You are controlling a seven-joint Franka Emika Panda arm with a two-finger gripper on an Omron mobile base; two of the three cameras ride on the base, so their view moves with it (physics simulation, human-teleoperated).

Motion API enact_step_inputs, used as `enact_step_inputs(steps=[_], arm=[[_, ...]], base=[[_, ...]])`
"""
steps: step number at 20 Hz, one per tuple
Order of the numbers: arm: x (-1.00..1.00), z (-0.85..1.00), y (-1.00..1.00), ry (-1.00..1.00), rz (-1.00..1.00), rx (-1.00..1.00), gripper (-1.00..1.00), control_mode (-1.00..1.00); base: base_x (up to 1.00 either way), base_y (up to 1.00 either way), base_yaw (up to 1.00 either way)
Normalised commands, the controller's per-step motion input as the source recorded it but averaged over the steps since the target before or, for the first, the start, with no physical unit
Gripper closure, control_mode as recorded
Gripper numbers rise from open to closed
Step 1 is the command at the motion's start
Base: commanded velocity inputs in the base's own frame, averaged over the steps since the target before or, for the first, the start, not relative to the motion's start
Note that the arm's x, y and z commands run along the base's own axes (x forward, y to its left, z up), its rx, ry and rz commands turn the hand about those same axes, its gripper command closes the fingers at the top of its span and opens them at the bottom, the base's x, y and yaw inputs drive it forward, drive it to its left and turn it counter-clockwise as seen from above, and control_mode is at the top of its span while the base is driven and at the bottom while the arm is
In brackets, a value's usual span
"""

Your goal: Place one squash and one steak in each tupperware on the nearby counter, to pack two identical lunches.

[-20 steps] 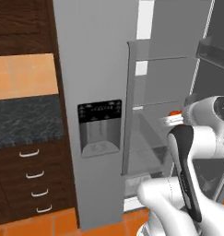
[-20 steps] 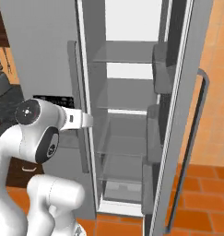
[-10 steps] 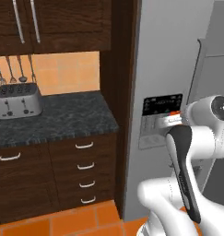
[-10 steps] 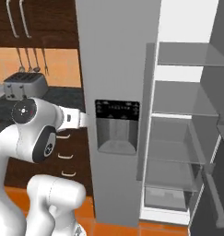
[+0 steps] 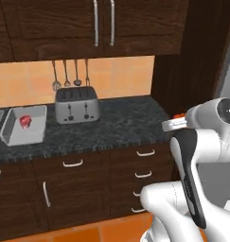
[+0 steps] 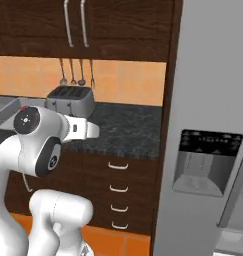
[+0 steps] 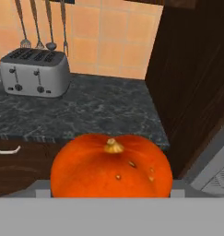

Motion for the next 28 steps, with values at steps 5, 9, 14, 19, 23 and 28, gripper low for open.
enact_step_inputs(steps=[5,9,14,19,23,28], arm=[[0.00,0.00,0.00,0.00,0.00,0.00,1.00,1.00],[0.00,0.00,0.00,0.00,0.00,0.00,1.00,1.00],[0.00,0.00,0.00,0.00,0.00,0.00,1.00,1.00],[0.00,0.00,0.00,0.00,0.00,0.00,1.00,1.00],[0.07,-0.16,0.23,0.09,-0.03,-0.04,1.00,-1.00],[0.23,-0.40,-0.10,0.31,-0.09,-0.03,1.00,-1.00]], base=[[0.44,1.00,-0.04],[0.42,1.00,-0.09],[0.59,1.00,-0.08],[0.69,1.00,-0.06],[0.39,0.75,-0.06],[0.00,0.00,0.00]])
